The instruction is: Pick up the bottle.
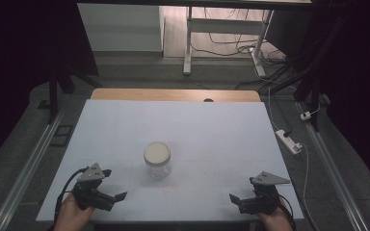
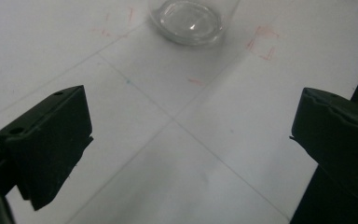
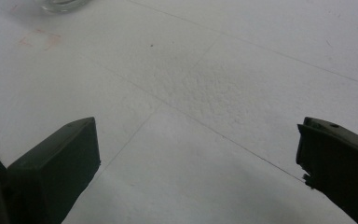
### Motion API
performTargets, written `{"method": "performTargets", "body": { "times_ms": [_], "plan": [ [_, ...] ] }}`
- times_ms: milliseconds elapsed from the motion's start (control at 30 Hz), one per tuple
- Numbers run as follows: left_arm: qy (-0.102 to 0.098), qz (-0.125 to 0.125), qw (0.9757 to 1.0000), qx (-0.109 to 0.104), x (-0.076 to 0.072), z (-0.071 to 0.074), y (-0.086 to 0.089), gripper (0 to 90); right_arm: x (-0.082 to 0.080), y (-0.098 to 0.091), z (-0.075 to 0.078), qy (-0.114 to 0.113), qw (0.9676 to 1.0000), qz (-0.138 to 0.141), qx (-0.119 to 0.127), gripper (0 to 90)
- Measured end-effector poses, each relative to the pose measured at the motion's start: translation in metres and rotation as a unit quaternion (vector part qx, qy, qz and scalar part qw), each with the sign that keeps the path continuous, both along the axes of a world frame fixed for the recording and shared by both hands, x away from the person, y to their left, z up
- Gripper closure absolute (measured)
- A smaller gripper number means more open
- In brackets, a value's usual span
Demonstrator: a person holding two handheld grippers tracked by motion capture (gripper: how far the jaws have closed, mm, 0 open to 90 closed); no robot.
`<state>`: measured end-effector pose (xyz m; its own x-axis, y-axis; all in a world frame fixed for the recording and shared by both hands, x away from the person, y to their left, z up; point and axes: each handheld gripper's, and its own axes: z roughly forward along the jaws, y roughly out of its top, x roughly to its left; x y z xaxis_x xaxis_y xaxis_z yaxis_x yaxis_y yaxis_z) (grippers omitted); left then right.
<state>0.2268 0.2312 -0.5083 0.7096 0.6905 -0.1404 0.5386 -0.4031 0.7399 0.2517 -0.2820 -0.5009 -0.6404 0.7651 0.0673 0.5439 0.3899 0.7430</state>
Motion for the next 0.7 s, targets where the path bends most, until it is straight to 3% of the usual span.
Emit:
{"method": "performTargets", "body": {
  "times_ms": [433, 700],
  "plan": [
    [-0.023, -0.019, 0.9995, -0.006, 0.023, -0.001, -0.02, 0.0, 0.0, 0.0, 0.0, 0.002, 1.0, 0.0, -0.002, 0.0],
    [-0.017, -0.026, 0.9995, 0.008, 0.041, -0.001, -0.036, 0.0, 0.0, 0.0, 0.0, 0.002, 1.0, 0.0, -0.003, 0.0]
  ]
}}
